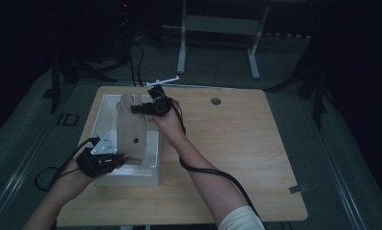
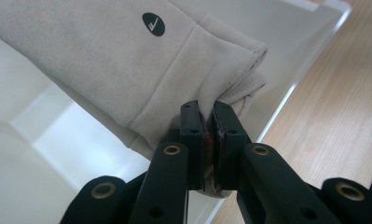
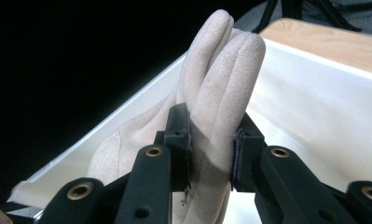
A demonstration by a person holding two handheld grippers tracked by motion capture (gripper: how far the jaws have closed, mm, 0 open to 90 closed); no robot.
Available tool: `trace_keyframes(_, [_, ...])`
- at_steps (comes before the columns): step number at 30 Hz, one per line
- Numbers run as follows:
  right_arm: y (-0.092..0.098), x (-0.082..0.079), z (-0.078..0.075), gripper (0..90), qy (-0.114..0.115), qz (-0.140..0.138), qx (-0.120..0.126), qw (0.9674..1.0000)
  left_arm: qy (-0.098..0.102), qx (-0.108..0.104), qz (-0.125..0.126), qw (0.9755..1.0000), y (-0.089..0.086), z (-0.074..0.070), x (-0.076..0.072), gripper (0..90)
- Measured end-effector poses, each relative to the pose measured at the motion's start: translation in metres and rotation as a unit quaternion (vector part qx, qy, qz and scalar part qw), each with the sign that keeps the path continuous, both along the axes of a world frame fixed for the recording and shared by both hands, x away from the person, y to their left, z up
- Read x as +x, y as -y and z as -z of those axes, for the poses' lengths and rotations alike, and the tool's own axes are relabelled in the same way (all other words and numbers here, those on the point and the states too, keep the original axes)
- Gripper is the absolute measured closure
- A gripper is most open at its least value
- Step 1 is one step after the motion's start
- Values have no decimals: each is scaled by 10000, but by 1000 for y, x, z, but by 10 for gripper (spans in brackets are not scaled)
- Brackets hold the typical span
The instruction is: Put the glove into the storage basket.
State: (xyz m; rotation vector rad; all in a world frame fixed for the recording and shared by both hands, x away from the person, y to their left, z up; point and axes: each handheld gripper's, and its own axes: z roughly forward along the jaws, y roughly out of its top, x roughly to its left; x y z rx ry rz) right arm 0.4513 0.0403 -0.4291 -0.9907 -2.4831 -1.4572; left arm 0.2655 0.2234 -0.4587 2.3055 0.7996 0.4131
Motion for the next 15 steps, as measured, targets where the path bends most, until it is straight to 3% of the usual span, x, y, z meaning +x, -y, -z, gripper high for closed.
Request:
trace_keyframes(3, [-2, 2, 10, 731, -29, 25, -153, 9999, -38, 107, -51, 9999, 2, 10, 2, 851])
trace_keyframes(8, [-3, 0, 21, 731, 41, 26, -380, 9993, -71, 70, -124, 9999, 4, 25, 0, 849])
trace_keyframes(12, [-4, -1, 22, 732, 58, 18, -474, 9989, -97, 148, -185, 9997, 5, 32, 3, 849])
trace_keyframes(15, [-8, -2, 22, 730, 118, 26, -659, 9978, -123, 109, -84, 9998, 4, 35, 5, 847])
